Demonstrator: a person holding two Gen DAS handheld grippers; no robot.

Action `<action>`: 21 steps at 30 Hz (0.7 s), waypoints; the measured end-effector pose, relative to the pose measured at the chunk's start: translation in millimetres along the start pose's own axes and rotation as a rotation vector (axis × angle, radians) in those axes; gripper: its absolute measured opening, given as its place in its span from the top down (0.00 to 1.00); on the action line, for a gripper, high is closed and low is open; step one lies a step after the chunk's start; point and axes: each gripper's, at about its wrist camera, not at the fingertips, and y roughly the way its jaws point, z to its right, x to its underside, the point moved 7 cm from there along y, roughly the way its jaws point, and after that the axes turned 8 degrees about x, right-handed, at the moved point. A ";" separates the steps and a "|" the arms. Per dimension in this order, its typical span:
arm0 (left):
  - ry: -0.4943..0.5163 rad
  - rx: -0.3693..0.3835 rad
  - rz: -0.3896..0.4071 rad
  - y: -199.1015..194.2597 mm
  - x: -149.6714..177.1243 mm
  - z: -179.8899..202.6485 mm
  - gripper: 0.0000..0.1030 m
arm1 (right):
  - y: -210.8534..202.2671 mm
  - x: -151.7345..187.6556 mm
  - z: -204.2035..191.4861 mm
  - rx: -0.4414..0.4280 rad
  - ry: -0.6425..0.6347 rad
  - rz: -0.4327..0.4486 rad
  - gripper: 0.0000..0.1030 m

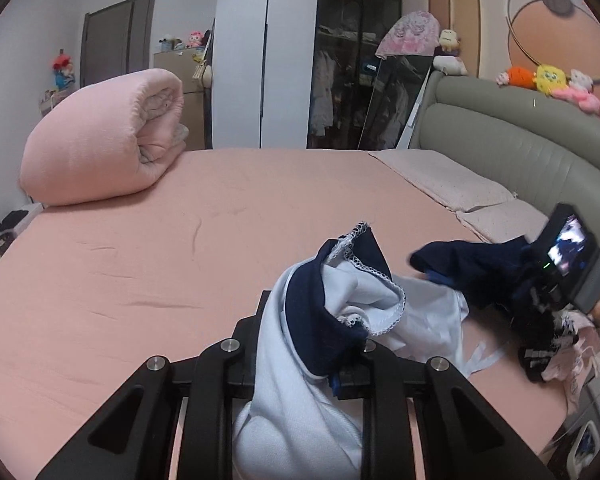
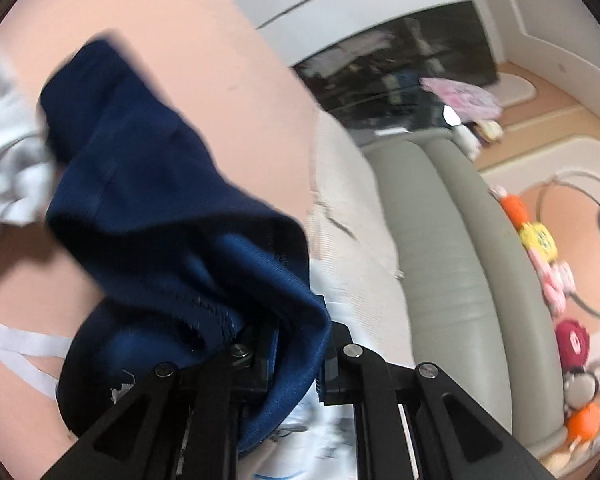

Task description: Fold clothes

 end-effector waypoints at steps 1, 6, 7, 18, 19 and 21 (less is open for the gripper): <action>-0.001 -0.001 -0.007 1.6 -0.2 -1.3 0.81 | 2.0 2.0 15.8 0.008 0.029 -0.007 0.90; 0.021 -0.006 -0.037 10.9 5.9 2.9 0.81 | 19.8 24.0 87.6 0.059 0.146 -0.096 0.90; 0.029 -0.001 -0.044 12.0 6.7 5.8 0.81 | 25.0 30.3 98.1 0.067 0.161 -0.124 0.90; 0.195 0.060 -0.156 10.4 -1.5 38.7 0.81 | -15.8 31.8 68.3 -0.148 -0.059 -0.089 0.34; 0.208 0.080 -0.172 10.5 -5.4 42.3 0.82 | -33.9 18.2 61.0 -0.169 -0.082 -0.023 0.33; 0.264 0.101 -0.195 9.6 -12.7 54.0 0.82 | -77.0 -14.8 36.0 -0.256 -0.135 0.115 0.33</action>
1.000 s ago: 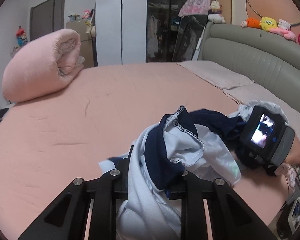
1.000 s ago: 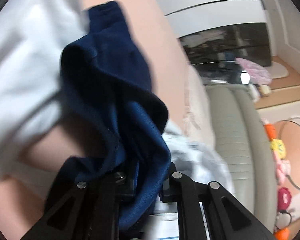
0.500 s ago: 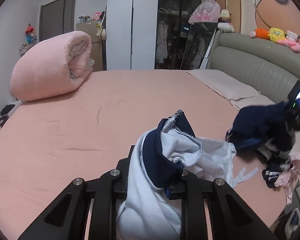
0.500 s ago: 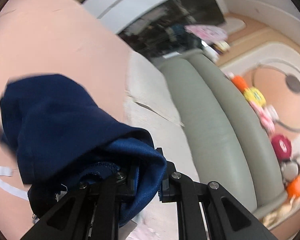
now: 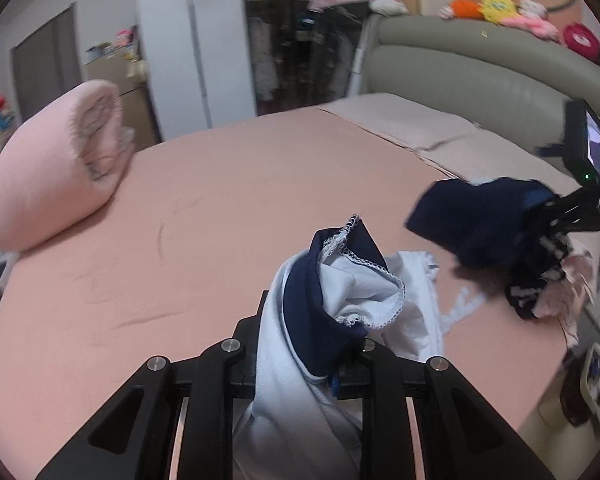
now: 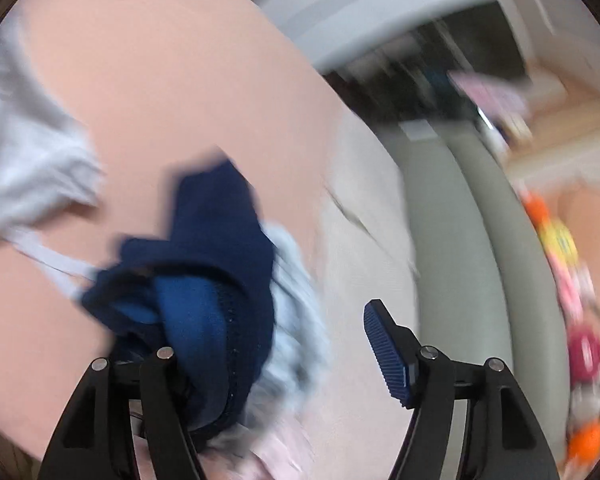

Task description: Fold clothes

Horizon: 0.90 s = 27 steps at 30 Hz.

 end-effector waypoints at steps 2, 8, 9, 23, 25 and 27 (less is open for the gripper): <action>0.061 0.005 -0.021 -1.6 -8.3 8.9 0.82 | -22.7 -35.4 -24.8 -0.062 -0.043 0.117 0.33; 0.117 0.021 -0.093 -9.6 -26.2 17.8 0.82 | -50.4 -113.9 -72.7 -0.221 -0.122 0.258 0.33; 0.113 0.021 -0.103 -11.0 -26.9 17.7 0.82 | -49.8 -118.4 -74.2 -0.214 -0.129 0.258 0.33; 0.086 0.055 -0.100 -6.4 -20.9 28.9 0.82 | 22.6 -24.3 52.0 -0.319 0.556 -0.020 0.34; 0.067 0.084 -0.091 -0.8 -19.5 30.7 0.82 | 34.0 3.8 79.6 -0.265 0.627 -0.062 0.34; 0.059 0.104 -0.101 5.7 -18.3 30.9 0.82 | 43.8 29.5 105.6 -0.215 0.654 -0.112 0.33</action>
